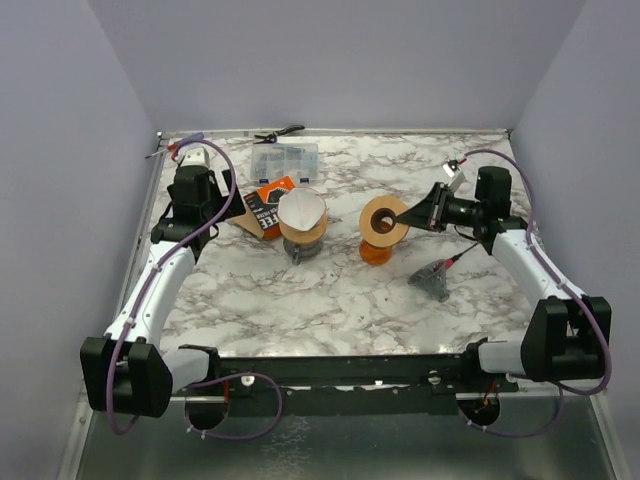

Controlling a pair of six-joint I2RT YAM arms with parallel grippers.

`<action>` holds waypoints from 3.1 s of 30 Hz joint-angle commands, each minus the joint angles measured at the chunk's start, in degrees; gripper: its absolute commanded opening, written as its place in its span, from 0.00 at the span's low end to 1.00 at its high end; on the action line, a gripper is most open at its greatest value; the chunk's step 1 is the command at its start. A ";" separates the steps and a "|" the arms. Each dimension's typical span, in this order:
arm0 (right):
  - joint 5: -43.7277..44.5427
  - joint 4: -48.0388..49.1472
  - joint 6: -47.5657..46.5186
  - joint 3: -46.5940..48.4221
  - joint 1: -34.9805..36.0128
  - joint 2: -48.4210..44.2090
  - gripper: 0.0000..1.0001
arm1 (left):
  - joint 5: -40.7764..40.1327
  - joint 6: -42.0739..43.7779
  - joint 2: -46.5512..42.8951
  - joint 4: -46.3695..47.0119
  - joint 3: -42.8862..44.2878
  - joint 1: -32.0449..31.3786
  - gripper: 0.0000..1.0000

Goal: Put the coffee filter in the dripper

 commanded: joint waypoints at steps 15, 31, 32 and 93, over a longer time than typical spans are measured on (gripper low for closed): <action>-4.66 9.64 4.02 -0.23 -0.88 7.95 0.01 | 0.08 -2.12 -3.13 3.33 -3.50 1.28 0.99; -0.91 6.84 1.76 -0.91 -1.05 10.17 0.21 | 0.64 -2.17 -4.61 4.78 -4.83 1.58 0.99; -0.55 6.33 1.38 -0.92 -1.10 10.21 0.23 | 0.79 -2.12 -4.57 4.82 -4.83 1.64 0.99; 44.96 -25.01 4.02 -11.00 -1.41 -20.04 0.91 | 3.73 -2.21 -5.23 6.06 -5.54 1.64 0.99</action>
